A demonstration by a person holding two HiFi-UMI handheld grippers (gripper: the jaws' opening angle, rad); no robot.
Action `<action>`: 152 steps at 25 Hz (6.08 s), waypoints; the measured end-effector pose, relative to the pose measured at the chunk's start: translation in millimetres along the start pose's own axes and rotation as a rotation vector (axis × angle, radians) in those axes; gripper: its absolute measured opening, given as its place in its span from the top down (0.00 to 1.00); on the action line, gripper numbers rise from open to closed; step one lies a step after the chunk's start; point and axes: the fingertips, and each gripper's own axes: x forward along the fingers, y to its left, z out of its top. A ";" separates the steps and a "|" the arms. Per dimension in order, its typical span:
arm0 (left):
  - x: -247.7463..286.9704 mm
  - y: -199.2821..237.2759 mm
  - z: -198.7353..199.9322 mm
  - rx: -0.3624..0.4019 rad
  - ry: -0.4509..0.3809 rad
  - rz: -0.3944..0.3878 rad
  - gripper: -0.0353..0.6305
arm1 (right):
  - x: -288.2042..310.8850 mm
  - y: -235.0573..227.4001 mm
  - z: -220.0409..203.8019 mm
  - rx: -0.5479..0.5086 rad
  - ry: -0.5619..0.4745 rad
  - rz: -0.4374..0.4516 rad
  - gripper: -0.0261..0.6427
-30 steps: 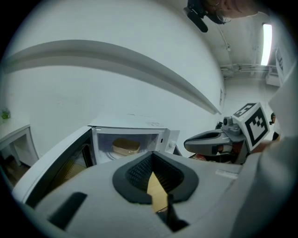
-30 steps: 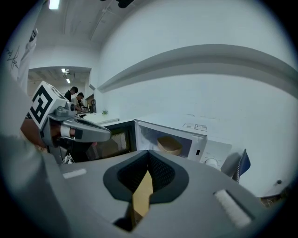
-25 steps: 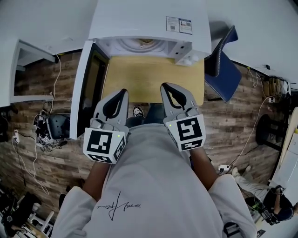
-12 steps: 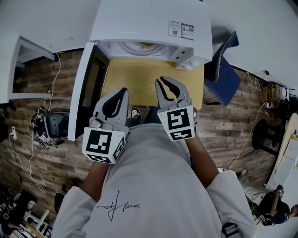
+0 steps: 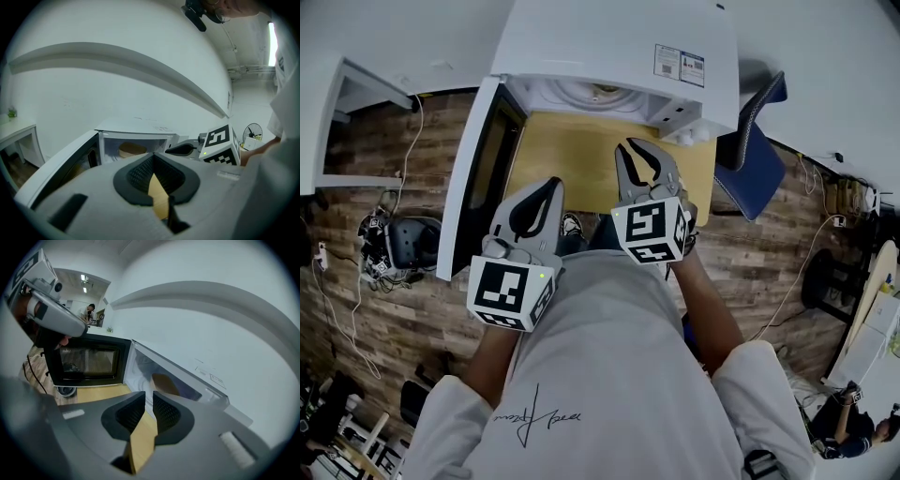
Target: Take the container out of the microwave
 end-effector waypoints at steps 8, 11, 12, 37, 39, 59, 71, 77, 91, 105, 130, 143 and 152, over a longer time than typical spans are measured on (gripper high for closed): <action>-4.8 8.3 -2.0 -0.013 0.004 0.007 0.96 | 22.5 0.5 -5.7 -0.058 0.044 -0.017 0.86; -5.8 11.8 -2.5 -0.016 0.006 0.008 0.96 | 33.0 3.3 -7.3 -0.100 0.061 -0.019 0.86; -6.1 12.5 -2.9 -0.017 0.007 0.008 0.96 | 36.3 4.5 -7.9 -0.108 0.066 -0.018 0.86; -22.3 40.4 -12.7 -0.038 0.044 0.072 0.96 | 115.0 -6.8 -22.5 -0.292 0.171 -0.072 0.80; -23.7 41.8 -13.4 -0.040 0.046 0.078 0.96 | 120.7 -7.6 -22.7 -0.325 0.177 -0.084 0.80; -28.4 49.7 -16.9 -0.012 0.072 0.132 0.96 | 171.1 -15.6 -36.1 -0.495 0.245 -0.148 0.80; -21.7 50.9 -16.9 -0.011 0.084 0.124 0.96 | 188.2 -19.3 -36.1 -0.559 0.251 -0.169 0.80; -20.2 53.2 -18.9 -0.022 0.085 0.123 0.96 | 190.8 -18.5 -34.3 -0.549 0.249 -0.159 0.85; -19.4 55.0 -11.3 -0.015 0.061 0.111 0.96 | 182.5 -12.3 -30.1 -0.511 0.259 -0.120 0.87; -28.4 52.2 -13.9 -0.011 0.051 0.111 0.96 | 166.0 -6.8 -28.5 -0.501 0.241 -0.115 0.87; -36.9 42.9 -17.5 -0.022 0.026 0.105 0.96 | 128.4 6.1 -29.6 -0.470 0.210 -0.090 0.87; -38.3 34.5 -18.3 -0.026 0.012 0.099 0.96 | 107.7 12.1 -33.3 -0.433 0.199 -0.064 0.87; -36.0 31.1 -16.0 -0.028 0.008 0.081 0.96 | 91.3 15.7 -33.8 -0.388 0.189 -0.044 0.87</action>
